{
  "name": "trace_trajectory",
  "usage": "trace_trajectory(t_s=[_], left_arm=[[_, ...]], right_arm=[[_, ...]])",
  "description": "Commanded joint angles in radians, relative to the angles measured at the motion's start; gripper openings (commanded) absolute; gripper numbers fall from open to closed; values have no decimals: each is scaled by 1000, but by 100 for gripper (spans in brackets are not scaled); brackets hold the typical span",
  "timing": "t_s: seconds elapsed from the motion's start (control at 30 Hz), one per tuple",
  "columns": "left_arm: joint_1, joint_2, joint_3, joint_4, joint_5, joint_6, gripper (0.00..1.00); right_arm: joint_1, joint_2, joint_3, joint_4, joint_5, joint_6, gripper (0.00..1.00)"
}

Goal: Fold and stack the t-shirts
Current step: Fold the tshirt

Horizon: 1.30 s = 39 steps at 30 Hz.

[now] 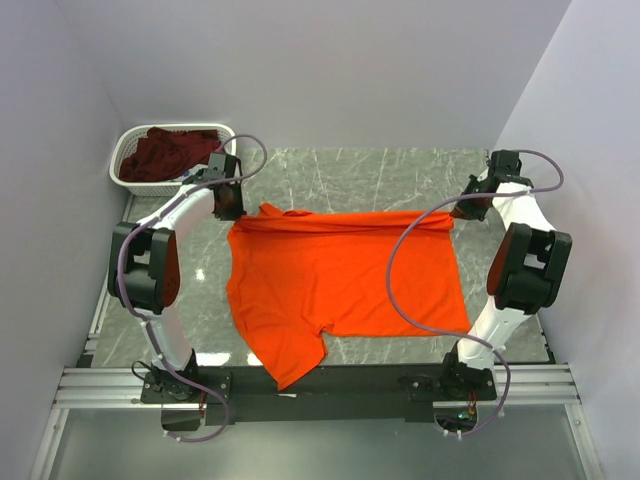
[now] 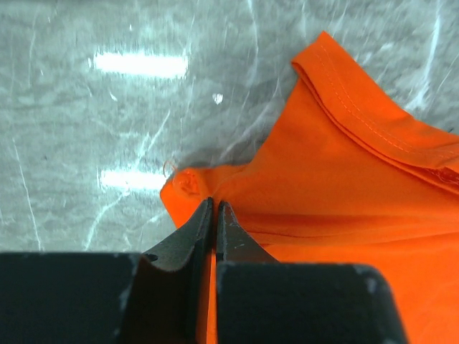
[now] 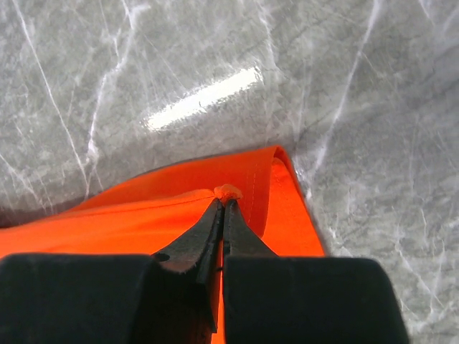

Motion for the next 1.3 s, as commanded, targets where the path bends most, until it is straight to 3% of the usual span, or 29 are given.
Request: trace_trajectory(t_s=[0.0, 0.4, 0.77, 0.9, 0.97, 1.0, 1.07, 1.17, 1.27], left_arm=[[4, -62, -26, 1, -3, -10, 1], [-14, -71, -94, 21, -6, -23, 1], [-19, -48, -147, 37, 1, -81, 1], [-19, -74, -177, 47, 3, -102, 2], [-20, -88, -181, 47, -2, -110, 5], [-19, -94, -180, 43, -2, -113, 14], [-20, -105, -177, 37, 1, -116, 21], [-19, -143, -186, 41, 18, -121, 30], [-19, -200, -206, 46, 24, -125, 49]], right_arm=[[-18, -72, -25, 17, 59, 14, 0], [-30, -109, -175, 87, 82, 57, 0], [-33, -30, -228, 151, 45, 54, 0], [-33, -36, -245, 155, 48, 48, 7], [-33, -42, -251, 152, 46, 48, 17], [-33, -51, -254, 150, 43, 51, 22], [-33, -63, -260, 143, 45, 54, 34], [-26, -135, -290, 166, 31, 70, 43], [0, -219, -314, 184, 26, 79, 48]])
